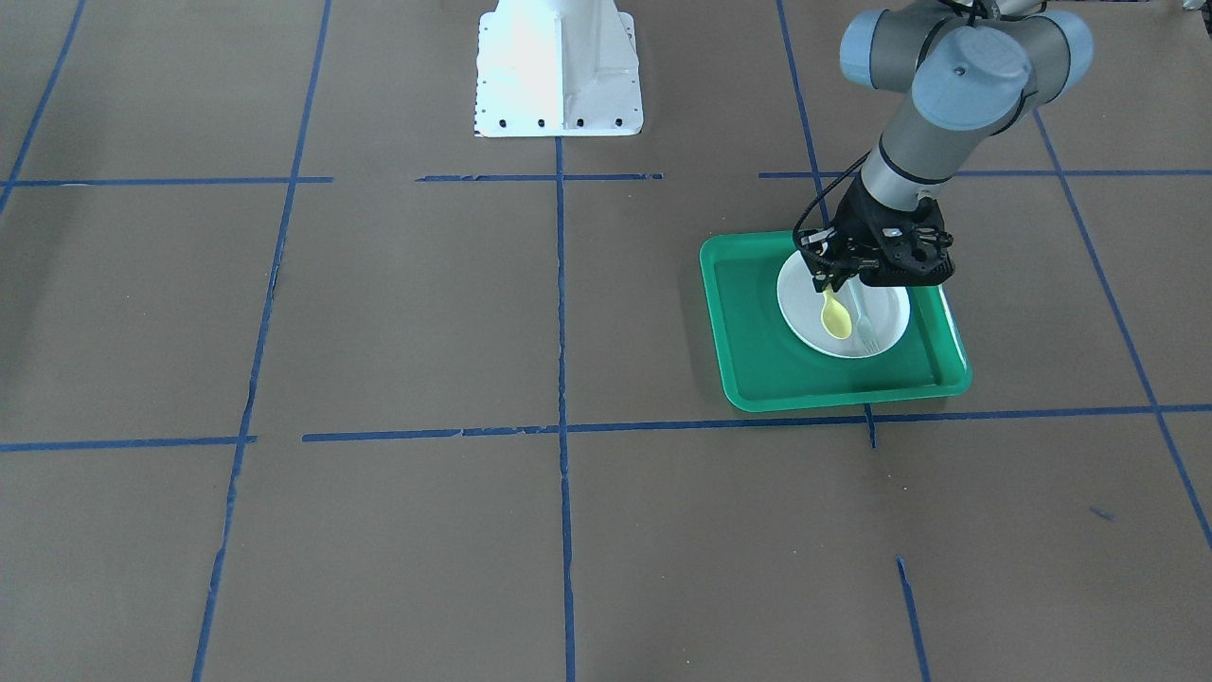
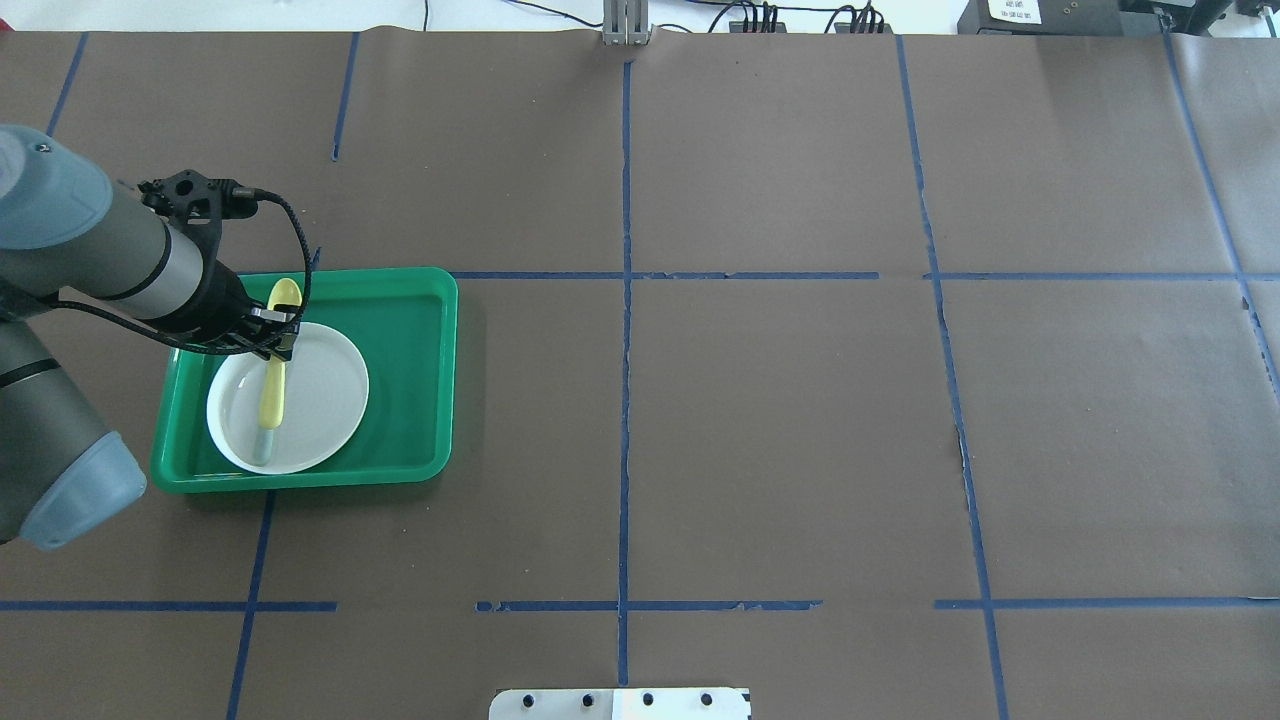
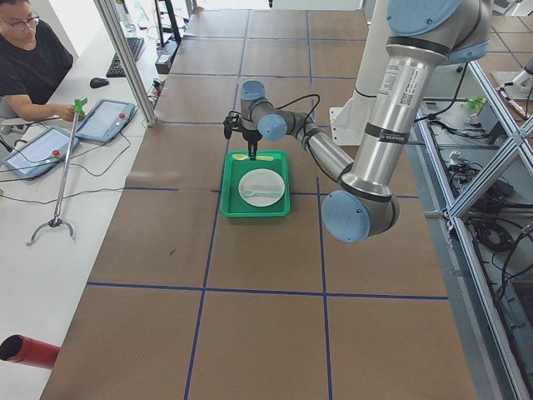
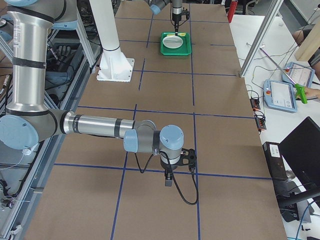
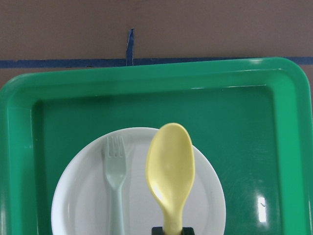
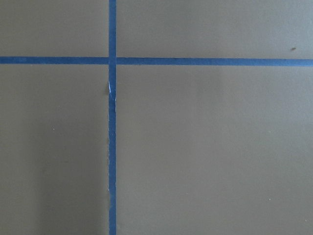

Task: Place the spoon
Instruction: 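Lift the yellow spoon off the plate with the left gripper, then lower the spoon onto the tray beside the plate and open the left gripper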

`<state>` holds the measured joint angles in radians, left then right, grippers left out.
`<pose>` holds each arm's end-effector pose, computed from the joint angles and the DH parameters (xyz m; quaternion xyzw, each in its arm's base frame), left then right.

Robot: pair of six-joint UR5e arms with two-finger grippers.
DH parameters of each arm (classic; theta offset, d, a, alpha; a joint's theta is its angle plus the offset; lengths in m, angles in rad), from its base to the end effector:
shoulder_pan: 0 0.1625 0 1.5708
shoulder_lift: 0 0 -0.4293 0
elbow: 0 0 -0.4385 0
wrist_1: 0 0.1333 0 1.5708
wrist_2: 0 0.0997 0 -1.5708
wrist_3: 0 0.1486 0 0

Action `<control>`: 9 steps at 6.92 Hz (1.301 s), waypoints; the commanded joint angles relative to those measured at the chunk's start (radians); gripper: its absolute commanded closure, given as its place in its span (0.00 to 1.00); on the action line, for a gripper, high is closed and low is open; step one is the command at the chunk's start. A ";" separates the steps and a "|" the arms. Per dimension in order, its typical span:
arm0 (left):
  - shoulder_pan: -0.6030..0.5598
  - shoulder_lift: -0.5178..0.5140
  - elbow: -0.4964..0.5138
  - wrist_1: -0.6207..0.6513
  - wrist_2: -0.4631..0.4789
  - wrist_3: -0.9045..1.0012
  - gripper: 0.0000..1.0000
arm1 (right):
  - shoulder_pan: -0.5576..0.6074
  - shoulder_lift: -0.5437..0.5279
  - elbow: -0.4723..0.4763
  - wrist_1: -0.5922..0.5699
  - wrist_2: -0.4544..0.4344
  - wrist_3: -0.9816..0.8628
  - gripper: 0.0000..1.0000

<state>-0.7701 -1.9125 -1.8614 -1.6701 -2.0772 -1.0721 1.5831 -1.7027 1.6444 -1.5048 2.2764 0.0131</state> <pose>0.4301 -0.5025 0.3379 0.0168 0.4176 -0.0335 0.9079 0.0429 -0.4814 0.7260 0.0035 -0.3455 0.0106 0.9383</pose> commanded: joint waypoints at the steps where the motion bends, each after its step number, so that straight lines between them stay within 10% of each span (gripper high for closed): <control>1: 0.046 -0.066 0.030 0.001 -0.001 -0.074 1.00 | 0.000 0.000 0.000 0.000 0.000 0.001 0.00; 9: 0.117 -0.069 0.202 -0.146 0.006 -0.078 1.00 | 0.000 0.000 0.000 0.000 0.000 0.001 0.00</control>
<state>-0.6557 -1.9819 -1.6608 -1.8153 -2.0709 -1.1533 1.5830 -1.7027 1.6444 -1.5048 2.2764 0.0138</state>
